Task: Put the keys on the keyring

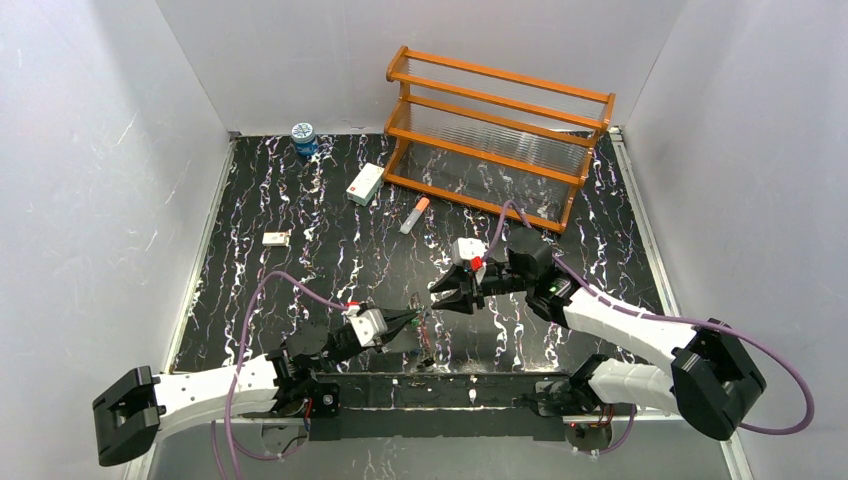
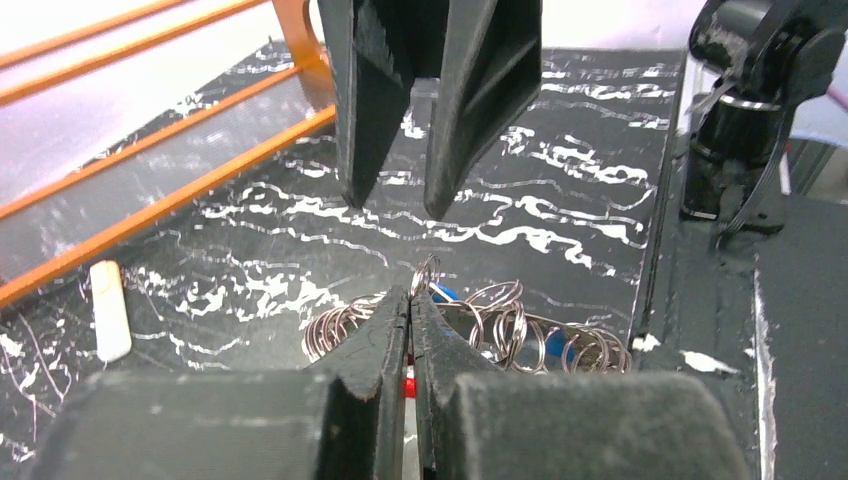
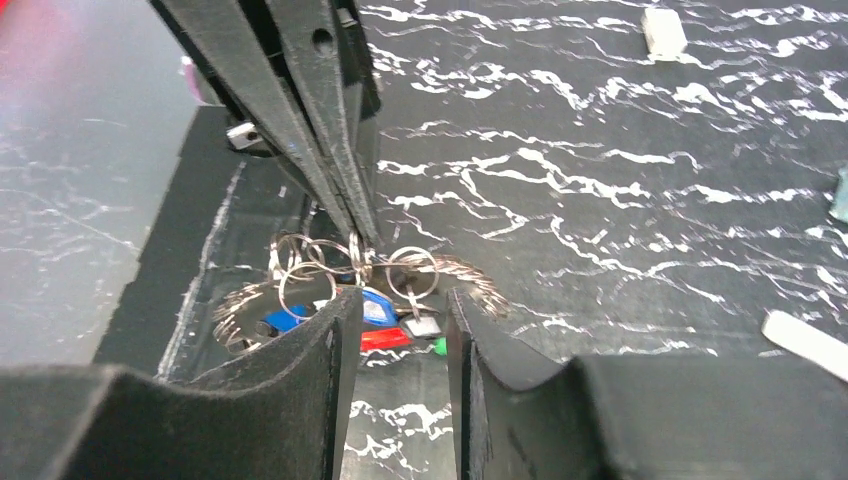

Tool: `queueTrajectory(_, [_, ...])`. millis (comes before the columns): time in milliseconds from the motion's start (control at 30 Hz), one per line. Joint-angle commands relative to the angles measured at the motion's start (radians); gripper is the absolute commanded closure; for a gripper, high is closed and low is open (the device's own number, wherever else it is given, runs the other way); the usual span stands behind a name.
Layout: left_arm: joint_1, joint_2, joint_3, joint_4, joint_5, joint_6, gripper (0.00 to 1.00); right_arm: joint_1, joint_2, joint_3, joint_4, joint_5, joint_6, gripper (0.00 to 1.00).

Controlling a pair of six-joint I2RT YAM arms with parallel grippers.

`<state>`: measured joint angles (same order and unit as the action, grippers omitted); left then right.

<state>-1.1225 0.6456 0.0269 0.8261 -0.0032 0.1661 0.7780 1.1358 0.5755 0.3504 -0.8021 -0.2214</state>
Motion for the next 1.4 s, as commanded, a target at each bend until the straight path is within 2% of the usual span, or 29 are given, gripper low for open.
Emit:
queueTrajectory(0, [-0.001,-0.026,-0.002,0.135,0.037,-0.011,1.0,-0.002,0.027,0.018,0.114,-0.148,0.045,0.57])
queueTrajectory(367, [-0.001,-0.017,0.004,0.139,0.035,-0.011,1.0,-0.002,0.086,0.034,0.161,-0.194,0.085,0.56])
queueTrajectory(467, [0.0,-0.012,0.007,0.139,0.035,-0.01,1.0,-0.001,0.097,0.04,0.159,-0.199,0.085,0.64])
queueTrajectory(600, [-0.001,-0.005,0.008,0.14,0.035,-0.007,1.0,-0.001,0.109,0.043,0.151,-0.195,0.088,0.81])
queueTrajectory(800, [0.0,-0.004,0.007,0.14,0.036,-0.01,1.0,-0.002,0.107,0.035,0.145,-0.185,0.09,0.99])
queueTrajectory(1367, [-0.001,-0.02,0.005,0.141,0.03,-0.01,1.0,-0.002,0.075,-0.014,-0.002,-0.146,-0.053,0.99])
